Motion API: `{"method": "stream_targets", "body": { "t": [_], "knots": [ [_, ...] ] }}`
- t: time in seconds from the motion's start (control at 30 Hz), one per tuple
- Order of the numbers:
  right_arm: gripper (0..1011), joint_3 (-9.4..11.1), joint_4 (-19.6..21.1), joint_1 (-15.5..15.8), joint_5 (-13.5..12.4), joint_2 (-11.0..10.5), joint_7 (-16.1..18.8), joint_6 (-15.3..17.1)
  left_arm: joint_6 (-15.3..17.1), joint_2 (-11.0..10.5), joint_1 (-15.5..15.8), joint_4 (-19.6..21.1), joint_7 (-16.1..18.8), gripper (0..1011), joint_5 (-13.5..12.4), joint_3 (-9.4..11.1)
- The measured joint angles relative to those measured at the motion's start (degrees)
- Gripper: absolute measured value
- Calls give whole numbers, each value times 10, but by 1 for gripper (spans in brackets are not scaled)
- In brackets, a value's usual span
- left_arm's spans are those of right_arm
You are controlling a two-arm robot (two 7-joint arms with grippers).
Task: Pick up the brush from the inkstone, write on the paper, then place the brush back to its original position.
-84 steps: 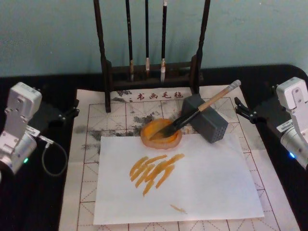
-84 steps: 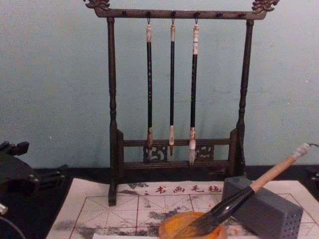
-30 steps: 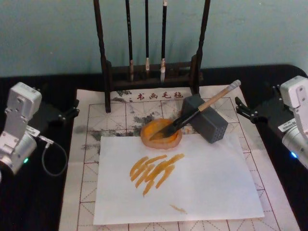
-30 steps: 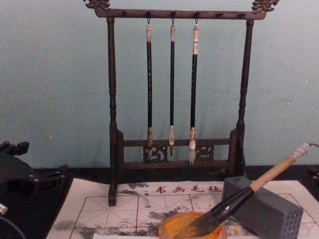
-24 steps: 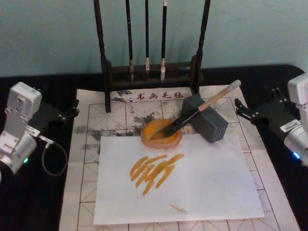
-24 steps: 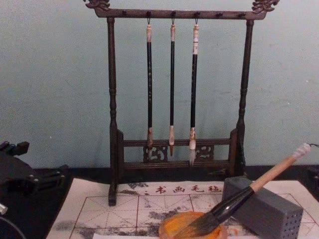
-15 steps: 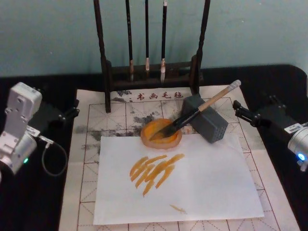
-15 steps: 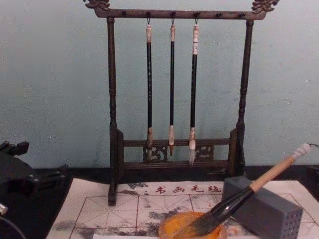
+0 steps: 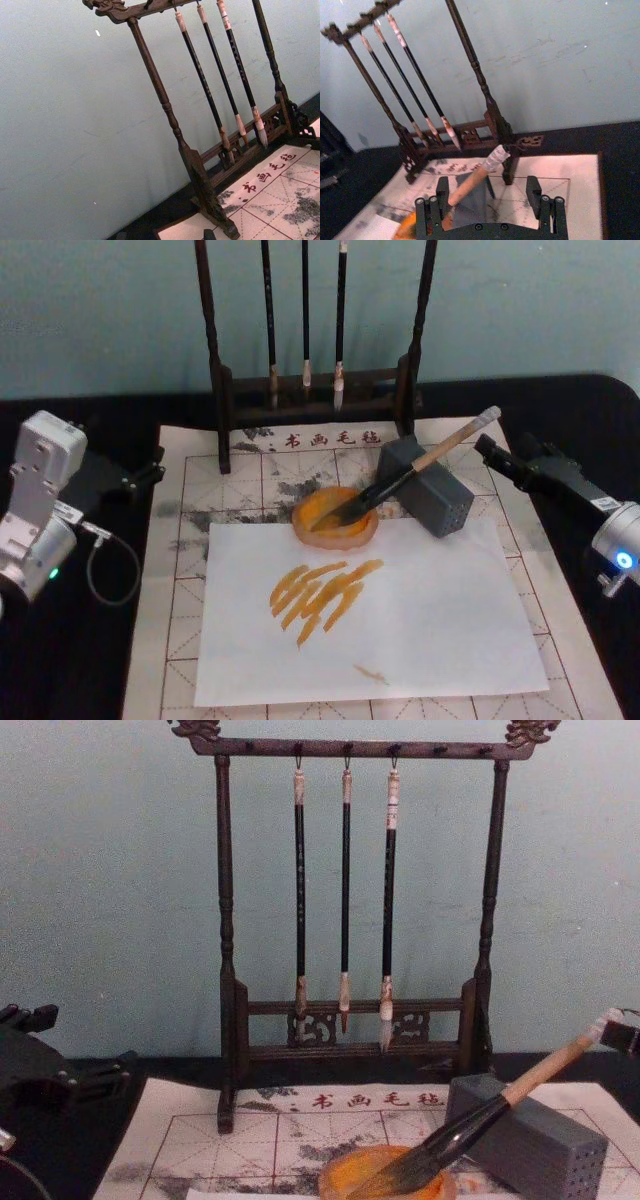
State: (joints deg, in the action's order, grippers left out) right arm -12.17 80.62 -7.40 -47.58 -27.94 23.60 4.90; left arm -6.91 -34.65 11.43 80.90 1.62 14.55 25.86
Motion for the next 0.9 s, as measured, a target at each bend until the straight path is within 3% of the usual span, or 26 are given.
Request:
{"method": "stream_targets", "body": {
  "t": [0.23,0.43,0.6,0.9],
  "knots": [
    [1000,0,-22,-11,-48,17,24,7,0,0,0,0,0,1001,0,0],
    [1000,-8,-48,-29,-91,26,39,40,0,0,0,0,0,1001,0,0],
    [1000,-17,-60,-41,-105,26,48,56,0,0,0,0,0,1001,0,0],
    [1000,-16,-57,-39,-102,25,47,54,0,0,0,0,0,1001,0,0]
  ]
}}
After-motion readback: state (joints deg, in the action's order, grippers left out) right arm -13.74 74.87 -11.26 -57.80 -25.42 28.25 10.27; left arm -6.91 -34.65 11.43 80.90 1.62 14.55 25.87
